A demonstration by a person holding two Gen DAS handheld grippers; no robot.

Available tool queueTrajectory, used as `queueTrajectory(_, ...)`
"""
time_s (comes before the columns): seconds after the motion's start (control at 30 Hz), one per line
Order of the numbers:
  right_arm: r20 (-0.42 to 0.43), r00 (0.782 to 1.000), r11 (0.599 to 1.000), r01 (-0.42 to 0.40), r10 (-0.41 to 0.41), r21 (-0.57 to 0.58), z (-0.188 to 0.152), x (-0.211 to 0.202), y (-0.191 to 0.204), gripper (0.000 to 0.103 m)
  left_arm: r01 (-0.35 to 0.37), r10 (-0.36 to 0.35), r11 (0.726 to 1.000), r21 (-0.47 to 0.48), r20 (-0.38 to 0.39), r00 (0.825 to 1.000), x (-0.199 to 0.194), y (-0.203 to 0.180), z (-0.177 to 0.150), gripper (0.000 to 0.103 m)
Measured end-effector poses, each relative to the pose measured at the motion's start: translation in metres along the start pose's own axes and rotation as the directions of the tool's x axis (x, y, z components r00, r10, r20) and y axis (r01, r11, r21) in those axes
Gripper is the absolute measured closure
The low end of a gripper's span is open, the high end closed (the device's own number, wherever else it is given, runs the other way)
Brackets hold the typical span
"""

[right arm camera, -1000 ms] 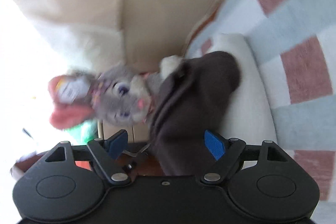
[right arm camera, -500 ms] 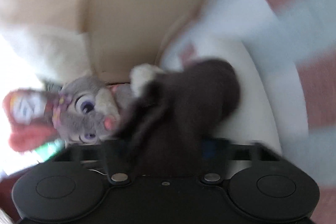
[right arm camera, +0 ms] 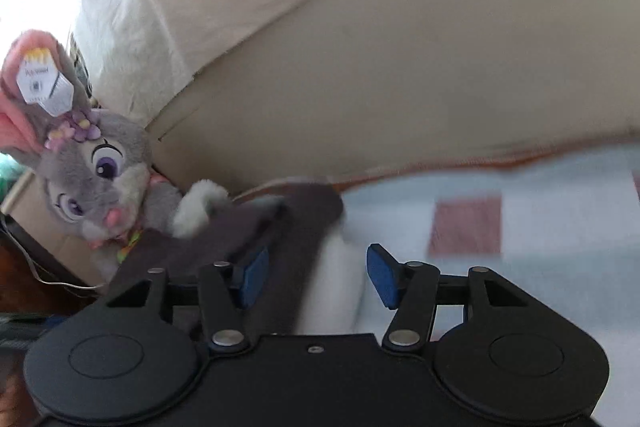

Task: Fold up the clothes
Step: 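Lower the sweater onto the white pad beside the bunny with both tools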

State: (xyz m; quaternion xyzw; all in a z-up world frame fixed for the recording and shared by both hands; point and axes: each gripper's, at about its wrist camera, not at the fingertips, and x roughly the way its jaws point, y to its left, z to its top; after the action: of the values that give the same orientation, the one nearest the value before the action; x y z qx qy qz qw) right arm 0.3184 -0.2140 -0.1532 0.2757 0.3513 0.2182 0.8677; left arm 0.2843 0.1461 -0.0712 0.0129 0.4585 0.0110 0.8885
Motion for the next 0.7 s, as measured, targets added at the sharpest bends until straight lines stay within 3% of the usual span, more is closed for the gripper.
queueTrajectory(0.07,-0.041,0.996,0.991,-0.073,0.078,0.114,-0.015,-0.01,-0.017,0.04,-0.01,0.011,1.0,0.014,-0.004,1.0,0.006,0.0,0.005,0.032)
queueTrajectory(0.13,-0.079,0.977,0.957,-0.177,0.2,0.23,-0.034,-0.007,-0.017,0.04,-0.039,0.039,0.999,0.034,-0.017,0.999,0.014,-0.003,0.013,0.029)
queueTrajectory(0.23,-0.055,0.948,0.92,-0.289,0.314,0.264,-0.07,-0.033,-0.005,0.04,-0.048,0.049,0.999,0.016,-0.01,0.999,0.011,-0.008,0.008,0.029)
queueTrajectory(0.37,-0.102,0.936,0.927,-0.31,0.336,0.213,-0.117,-0.068,0.009,0.04,0.011,-0.011,1.0,-0.003,0.016,1.0,-0.018,-0.015,-0.011,0.029)
queueTrajectory(0.43,-0.143,0.938,0.939,-0.289,0.317,0.186,-0.129,-0.068,0.012,0.032,0.036,-0.036,0.999,0.007,0.027,0.999,-0.036,-0.02,-0.021,0.029)
queueTrajectory(0.5,-0.194,0.938,0.95,-0.254,0.287,0.181,-0.137,-0.064,0.012,0.031,0.016,-0.016,1.0,0.015,0.021,1.0,-0.045,-0.024,-0.031,0.029)
queueTrajectory(0.57,-0.214,0.924,0.928,-0.257,0.318,0.268,-0.144,-0.056,0.01,0.042,0.001,0.0,1.0,0.002,-0.042,0.999,-0.043,-0.026,-0.037,0.029)
queueTrajectory(0.63,-0.22,0.91,0.906,-0.27,0.351,0.327,-0.147,-0.056,0.016,0.066,-0.021,0.018,0.999,-0.027,-0.097,0.995,-0.039,-0.027,-0.041,0.029)
queueTrajectory(0.67,-0.216,0.903,0.89,-0.281,0.372,0.36,-0.148,-0.059,0.021,0.069,-0.032,0.028,0.999,-0.041,-0.11,0.994,-0.036,-0.029,-0.042,0.03)
queueTrajectory(0.7,-0.193,0.884,0.848,-0.315,0.425,0.426,-0.149,-0.064,0.023,0.077,-0.04,0.035,0.998,-0.043,-0.111,0.993,-0.032,-0.031,-0.043,0.03)
